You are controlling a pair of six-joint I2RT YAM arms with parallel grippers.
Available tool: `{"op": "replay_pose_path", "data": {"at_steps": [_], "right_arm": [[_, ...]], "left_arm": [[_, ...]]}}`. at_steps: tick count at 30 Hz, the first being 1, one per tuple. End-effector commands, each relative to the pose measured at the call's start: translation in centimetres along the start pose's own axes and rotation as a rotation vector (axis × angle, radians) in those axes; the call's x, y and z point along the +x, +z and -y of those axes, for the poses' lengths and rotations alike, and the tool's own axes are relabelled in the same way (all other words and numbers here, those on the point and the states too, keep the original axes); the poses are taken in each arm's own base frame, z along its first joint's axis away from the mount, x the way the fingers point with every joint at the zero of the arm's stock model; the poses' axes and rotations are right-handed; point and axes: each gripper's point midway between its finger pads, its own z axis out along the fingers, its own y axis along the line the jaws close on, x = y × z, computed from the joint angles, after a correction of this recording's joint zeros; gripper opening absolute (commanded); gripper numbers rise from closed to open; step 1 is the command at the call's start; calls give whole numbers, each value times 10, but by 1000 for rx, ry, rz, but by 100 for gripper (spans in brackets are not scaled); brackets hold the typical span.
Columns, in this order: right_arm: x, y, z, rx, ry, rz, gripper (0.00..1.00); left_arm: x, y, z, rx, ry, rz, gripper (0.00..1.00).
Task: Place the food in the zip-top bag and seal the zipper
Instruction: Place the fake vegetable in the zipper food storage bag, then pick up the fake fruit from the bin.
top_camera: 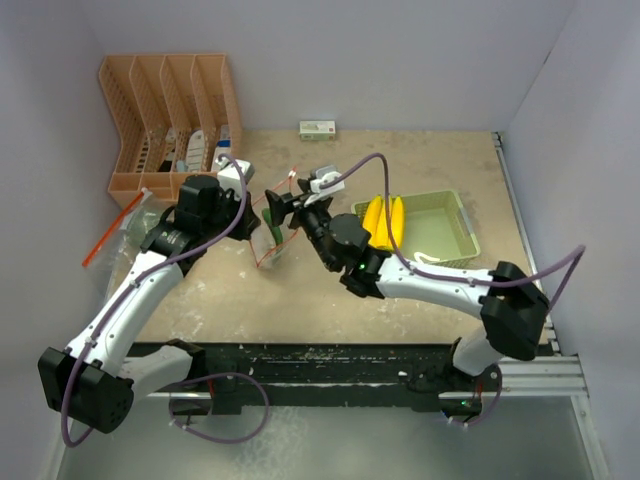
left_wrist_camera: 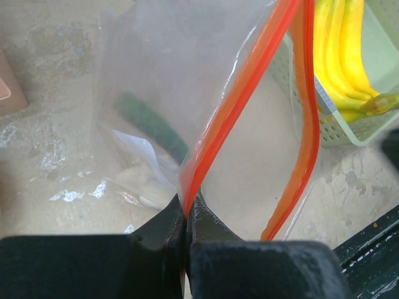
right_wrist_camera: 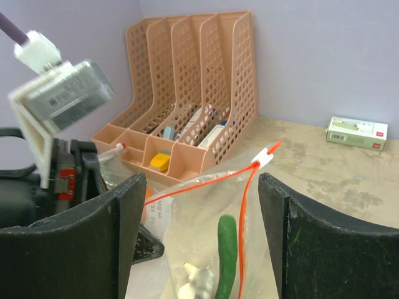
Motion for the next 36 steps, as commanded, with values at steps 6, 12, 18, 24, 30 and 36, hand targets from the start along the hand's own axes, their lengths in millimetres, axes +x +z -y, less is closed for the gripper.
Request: {"op": "replay_pose_path", "data": {"at_steps": [6, 12, 18, 24, 30, 36], "right_arm": [[-38, -45, 71, 225, 1, -101, 83], [-30, -76, 180, 484, 65, -229, 97], [7, -96, 258, 549, 134, -374, 100], [70, -92, 281, 476, 271, -553, 91], [123, -96, 303, 445, 446, -627, 89], [153, -98, 311, 460, 446, -694, 91]], "left_arm": [[-20, -3, 2, 5, 16, 72, 0], [-19, -6, 2, 6, 22, 75, 0], [-20, -7, 4, 15, 23, 81, 0], [-19, -6, 4, 16, 24, 79, 0], [-18, -7, 3, 15, 33, 78, 0], [-16, -7, 0, 2, 41, 73, 0]]}}
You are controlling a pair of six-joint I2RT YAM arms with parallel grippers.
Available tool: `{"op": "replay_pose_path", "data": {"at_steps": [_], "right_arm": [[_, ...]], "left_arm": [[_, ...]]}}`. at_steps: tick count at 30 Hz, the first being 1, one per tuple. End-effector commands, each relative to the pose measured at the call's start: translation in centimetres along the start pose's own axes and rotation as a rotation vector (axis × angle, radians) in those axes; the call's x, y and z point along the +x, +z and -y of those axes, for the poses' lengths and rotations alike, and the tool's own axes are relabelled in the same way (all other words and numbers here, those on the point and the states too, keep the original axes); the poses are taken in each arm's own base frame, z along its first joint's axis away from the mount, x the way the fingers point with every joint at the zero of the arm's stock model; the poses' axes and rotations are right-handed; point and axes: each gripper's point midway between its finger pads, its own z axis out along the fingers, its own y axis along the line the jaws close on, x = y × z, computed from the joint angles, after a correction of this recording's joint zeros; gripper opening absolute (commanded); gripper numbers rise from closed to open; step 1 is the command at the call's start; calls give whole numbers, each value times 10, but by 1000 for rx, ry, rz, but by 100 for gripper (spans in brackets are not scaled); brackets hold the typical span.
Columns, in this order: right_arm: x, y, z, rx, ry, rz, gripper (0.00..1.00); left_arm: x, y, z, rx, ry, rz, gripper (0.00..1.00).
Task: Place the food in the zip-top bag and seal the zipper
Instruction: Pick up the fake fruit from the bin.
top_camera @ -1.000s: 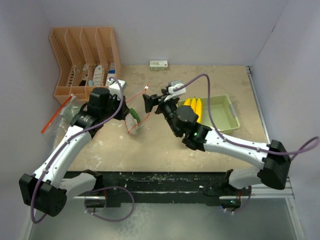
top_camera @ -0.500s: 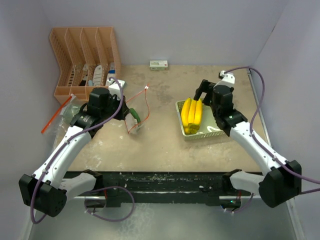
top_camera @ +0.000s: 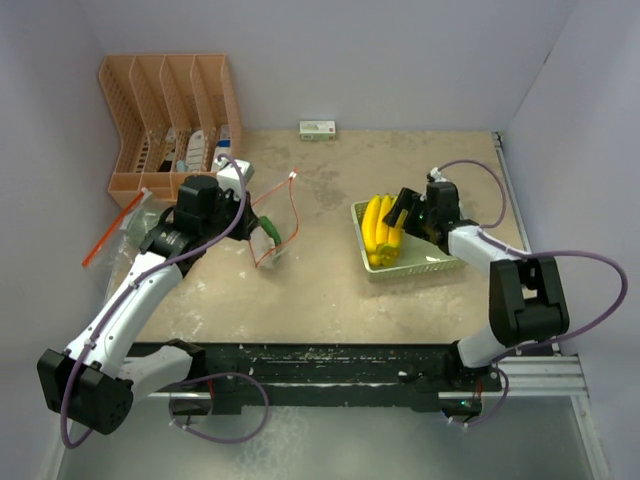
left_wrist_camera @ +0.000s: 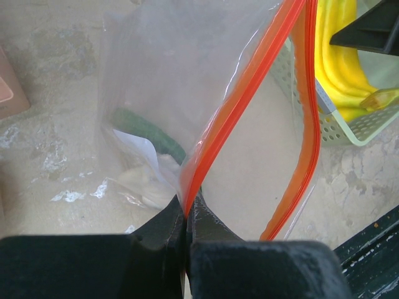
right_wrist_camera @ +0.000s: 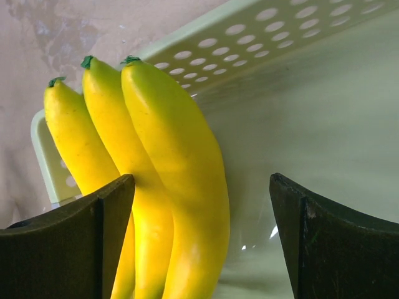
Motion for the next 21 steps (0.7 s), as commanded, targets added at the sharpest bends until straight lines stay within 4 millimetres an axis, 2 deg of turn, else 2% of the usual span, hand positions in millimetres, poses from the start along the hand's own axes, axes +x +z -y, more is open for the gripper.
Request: {"op": "replay_pose_path", "data": {"at_steps": [1, 5, 6, 8, 12, 14, 16, 18, 21], "right_arm": [[-12, 5, -24, -109, -10, 31, 91], [-1, 17, -23, -131, -23, -7, 90], [3, 20, -22, -136, -25, -18, 84], [9, 23, -20, -141, -26, -30, 60], [8, 21, -17, -127, -32, -13, 34], [-1, 13, -16, -108, -40, 21, 15], [-14, 2, -13, -75, -54, 77, 3], [-39, -14, -14, -40, -68, 176, 0], [-60, -42, -23, -50, -69, 255, 0]], "left_arm": [[-14, -5, 1, 3, 31, 64, 0], [-13, -2, 0, 3, 29, 56, 0], [-12, -2, -1, 1, 29, 53, 0], [-11, -2, -1, -3, 29, 50, 0], [-11, -1, -2, -8, 29, 49, 0], [-11, -1, -2, -6, 29, 47, 0], [-11, 0, -2, -4, 28, 46, 0], [-10, 0, -2, -5, 28, 44, 0], [-10, 1, -3, -9, 28, 43, 0]]}}
